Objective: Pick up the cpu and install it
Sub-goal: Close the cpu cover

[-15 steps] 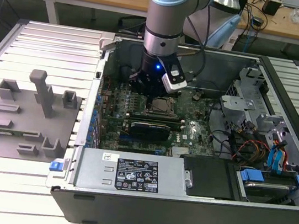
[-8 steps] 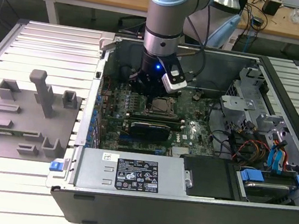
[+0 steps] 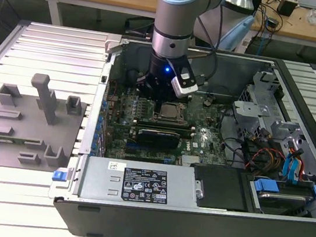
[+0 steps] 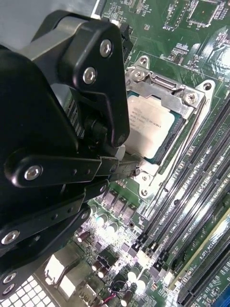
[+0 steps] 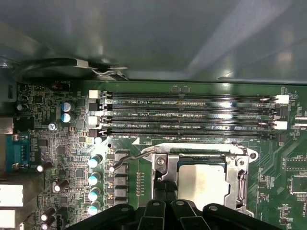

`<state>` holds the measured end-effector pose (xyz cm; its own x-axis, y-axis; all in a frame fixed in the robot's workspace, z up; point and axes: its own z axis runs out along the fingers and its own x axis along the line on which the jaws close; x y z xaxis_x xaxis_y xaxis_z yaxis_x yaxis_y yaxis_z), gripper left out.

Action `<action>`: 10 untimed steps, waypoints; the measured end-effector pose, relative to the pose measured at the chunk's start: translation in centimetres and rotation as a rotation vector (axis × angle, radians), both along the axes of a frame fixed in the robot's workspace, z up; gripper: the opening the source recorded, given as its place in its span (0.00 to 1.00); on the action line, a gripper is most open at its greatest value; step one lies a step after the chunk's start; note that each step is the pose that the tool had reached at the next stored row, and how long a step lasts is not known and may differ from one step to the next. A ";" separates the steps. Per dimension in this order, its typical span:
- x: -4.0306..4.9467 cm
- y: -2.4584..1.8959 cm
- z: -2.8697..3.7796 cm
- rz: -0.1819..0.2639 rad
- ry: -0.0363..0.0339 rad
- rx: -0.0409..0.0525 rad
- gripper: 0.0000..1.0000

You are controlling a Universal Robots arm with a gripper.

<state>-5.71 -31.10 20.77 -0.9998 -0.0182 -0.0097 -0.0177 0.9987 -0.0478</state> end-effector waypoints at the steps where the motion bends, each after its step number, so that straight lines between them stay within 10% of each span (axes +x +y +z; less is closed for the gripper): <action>1: 0.00 0.00 0.02 0.000 0.0000 0.0000 0.11; 10: 0.00 0.00 2.54 0.000 0.0000 0.0000 0.11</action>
<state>-5.72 -31.10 23.31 -0.9998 -0.0182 -0.0097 -0.0177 0.9987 -0.0478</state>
